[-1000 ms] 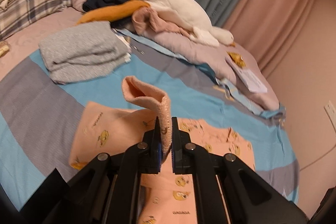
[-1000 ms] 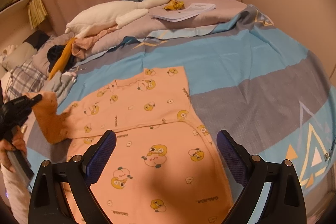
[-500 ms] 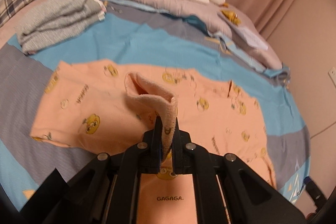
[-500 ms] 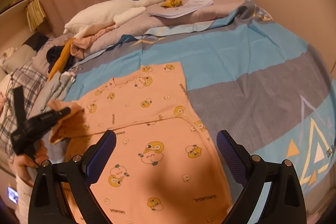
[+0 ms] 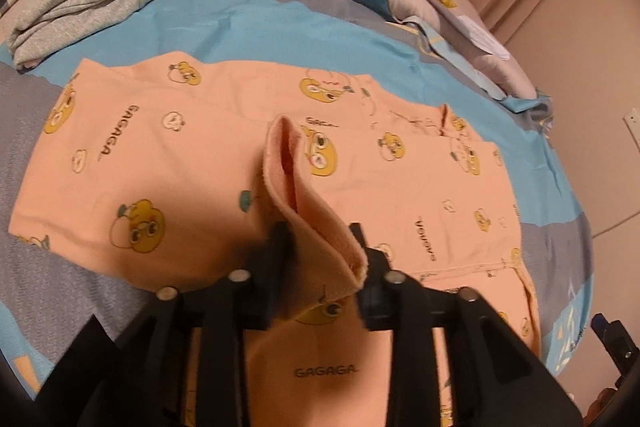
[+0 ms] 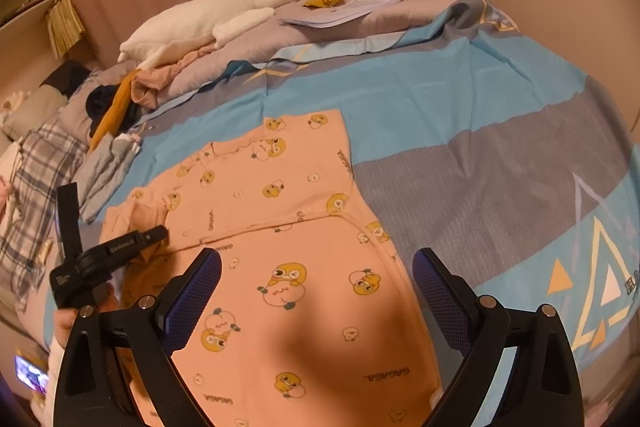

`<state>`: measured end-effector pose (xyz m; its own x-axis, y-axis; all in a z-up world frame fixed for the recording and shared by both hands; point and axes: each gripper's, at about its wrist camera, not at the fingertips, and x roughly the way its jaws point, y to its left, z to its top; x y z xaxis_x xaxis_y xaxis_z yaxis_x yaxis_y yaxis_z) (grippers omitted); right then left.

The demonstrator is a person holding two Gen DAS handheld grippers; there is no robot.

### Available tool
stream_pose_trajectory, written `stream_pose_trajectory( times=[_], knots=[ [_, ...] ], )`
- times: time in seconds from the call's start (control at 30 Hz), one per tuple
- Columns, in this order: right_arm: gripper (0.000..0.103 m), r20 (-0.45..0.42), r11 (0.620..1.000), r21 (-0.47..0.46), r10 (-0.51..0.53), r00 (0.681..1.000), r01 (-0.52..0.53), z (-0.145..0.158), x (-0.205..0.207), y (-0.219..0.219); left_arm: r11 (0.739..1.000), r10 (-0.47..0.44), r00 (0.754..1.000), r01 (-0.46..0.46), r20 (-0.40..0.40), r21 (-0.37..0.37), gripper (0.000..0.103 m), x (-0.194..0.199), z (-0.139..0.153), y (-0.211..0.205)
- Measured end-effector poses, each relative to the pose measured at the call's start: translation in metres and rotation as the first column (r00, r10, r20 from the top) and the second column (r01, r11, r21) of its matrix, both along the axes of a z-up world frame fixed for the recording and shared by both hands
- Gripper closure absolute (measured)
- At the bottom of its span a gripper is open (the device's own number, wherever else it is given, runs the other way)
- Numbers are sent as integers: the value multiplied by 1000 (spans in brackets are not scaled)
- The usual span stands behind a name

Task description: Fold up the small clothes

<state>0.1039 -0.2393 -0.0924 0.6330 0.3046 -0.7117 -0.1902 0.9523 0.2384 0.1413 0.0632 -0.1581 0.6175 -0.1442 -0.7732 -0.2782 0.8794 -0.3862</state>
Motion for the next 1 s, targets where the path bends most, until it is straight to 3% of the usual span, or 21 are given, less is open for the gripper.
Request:
stream_pose_trajectory(
  times=[0.17, 0.4, 0.5, 0.77, 1.0],
  knots=[
    [7, 3, 1000, -2, 3, 1000, -3, 0, 0, 0, 999, -42, 999, 43, 25, -24, 54, -2, 5, -7],
    [7, -3, 1000, 2, -4, 1000, 4, 0, 0, -1, 998, -41, 999, 42, 28, -52, 53, -6, 13, -9],
    [7, -1, 1000, 0, -5, 1000, 5, 0, 0, -1, 998, -26, 999, 28, 48, -57, 41, -13, 26, -4],
    [7, 21, 1000, -7, 25, 999, -25, 8, 0, 4, 996, 77, 992, -71, 99, -60, 22, -50, 64, 23],
    [7, 77, 992, -17, 129, 989, -128, 28, -5, 29, 973, 229, 969, -228, 92, -22, 18, -99, 82, 58]
  ],
)
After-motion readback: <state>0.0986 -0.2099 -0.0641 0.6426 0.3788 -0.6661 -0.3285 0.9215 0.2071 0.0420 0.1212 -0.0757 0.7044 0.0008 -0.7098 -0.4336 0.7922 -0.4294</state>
